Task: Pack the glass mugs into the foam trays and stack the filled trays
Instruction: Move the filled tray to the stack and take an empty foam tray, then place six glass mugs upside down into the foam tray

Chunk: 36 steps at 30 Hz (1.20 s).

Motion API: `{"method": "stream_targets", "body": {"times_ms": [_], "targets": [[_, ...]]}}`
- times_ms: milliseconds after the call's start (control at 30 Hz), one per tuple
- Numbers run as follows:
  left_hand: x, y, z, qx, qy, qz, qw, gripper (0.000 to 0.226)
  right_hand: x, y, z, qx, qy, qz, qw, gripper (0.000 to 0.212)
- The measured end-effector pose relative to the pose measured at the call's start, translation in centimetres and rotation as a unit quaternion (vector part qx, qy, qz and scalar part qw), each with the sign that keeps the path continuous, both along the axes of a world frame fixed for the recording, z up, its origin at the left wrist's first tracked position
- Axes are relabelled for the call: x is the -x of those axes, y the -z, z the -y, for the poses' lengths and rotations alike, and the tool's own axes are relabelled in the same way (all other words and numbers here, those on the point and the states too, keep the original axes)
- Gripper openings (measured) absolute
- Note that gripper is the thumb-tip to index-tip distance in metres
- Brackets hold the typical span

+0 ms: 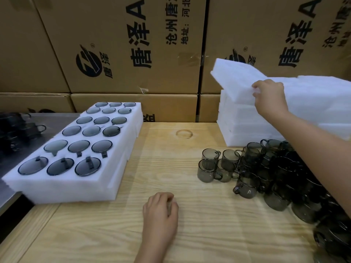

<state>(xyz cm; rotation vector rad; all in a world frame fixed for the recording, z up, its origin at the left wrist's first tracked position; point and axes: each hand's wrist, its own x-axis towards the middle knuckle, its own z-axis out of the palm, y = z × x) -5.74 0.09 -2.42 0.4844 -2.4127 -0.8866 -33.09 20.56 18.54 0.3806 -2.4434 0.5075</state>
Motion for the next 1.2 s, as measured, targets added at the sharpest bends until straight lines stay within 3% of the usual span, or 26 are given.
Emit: {"method": "stream_targets", "body": {"times_ms": [100, 200, 300, 400, 500, 600, 667, 733, 833, 900, 1067, 1200], "targets": [[-0.1, -0.4, 0.1, -0.053, 0.000, -0.011, 0.999, 0.012, -4.5, 0.5, -0.1, 0.071, -0.063, -0.021, 0.995, 0.030], [-1.0, -1.4, 0.2, -0.232, -0.006, -0.070, 0.970, 0.013, -9.8, 2.2, -0.5, 0.145, -0.110, -0.019, 0.983, 0.027], [-2.0, -1.8, 0.4, -0.381, -0.049, -0.147, 0.911, 0.024, -15.9, 5.3, -1.0, 0.238, -0.135, 0.014, 0.962, 0.028], [-3.6, -1.7, 0.5, -0.450, -0.071, -0.191, 0.870, 0.025, -21.6, 9.0, -2.1, 0.315, -0.172, 0.040, 0.932, 0.030], [-5.4, -1.3, 0.5, -0.518, -0.071, -0.236, 0.819, 0.026, -26.1, 12.4, -3.8, 0.322, -0.200, 0.039, 0.924, 0.037], [-6.8, -1.5, 1.2, -0.613, -0.059, -0.276, 0.738, 0.028, -29.0, 15.8, -5.5, 0.336, -0.223, 0.098, 0.910, 0.046], [-7.4, -1.7, 1.6, -0.643, -0.038, -0.282, 0.711, 0.025, -29.9, 17.8, -6.5, 0.336, -0.228, 0.133, 0.904, 0.052], [-7.8, -1.9, 1.3, -0.632, -0.005, -0.273, 0.725, 0.021, -30.3, 19.1, -7.2, 0.317, -0.236, 0.153, 0.906, 0.051], [-8.3, -1.6, 0.3, -0.524, 0.076, -0.203, 0.824, 0.035, -30.5, 20.3, -7.6, 0.291, -0.234, 0.162, 0.914, 0.049], [-8.6, -1.3, -0.2, -0.461, 0.149, -0.142, 0.863, 0.054, -30.2, 20.7, -7.6, 0.294, -0.230, 0.176, 0.911, 0.046], [-8.8, -1.2, 0.0, -0.445, 0.166, -0.131, 0.870, 0.055, -29.5, 21.1, -7.8, 0.363, -0.242, 0.216, 0.873, 0.041], [-8.6, -1.1, 0.0, -0.449, 0.127, -0.147, 0.872, 0.046, -29.4, 20.4, -7.8, 0.446, -0.244, 0.269, 0.818, 0.041]]}}
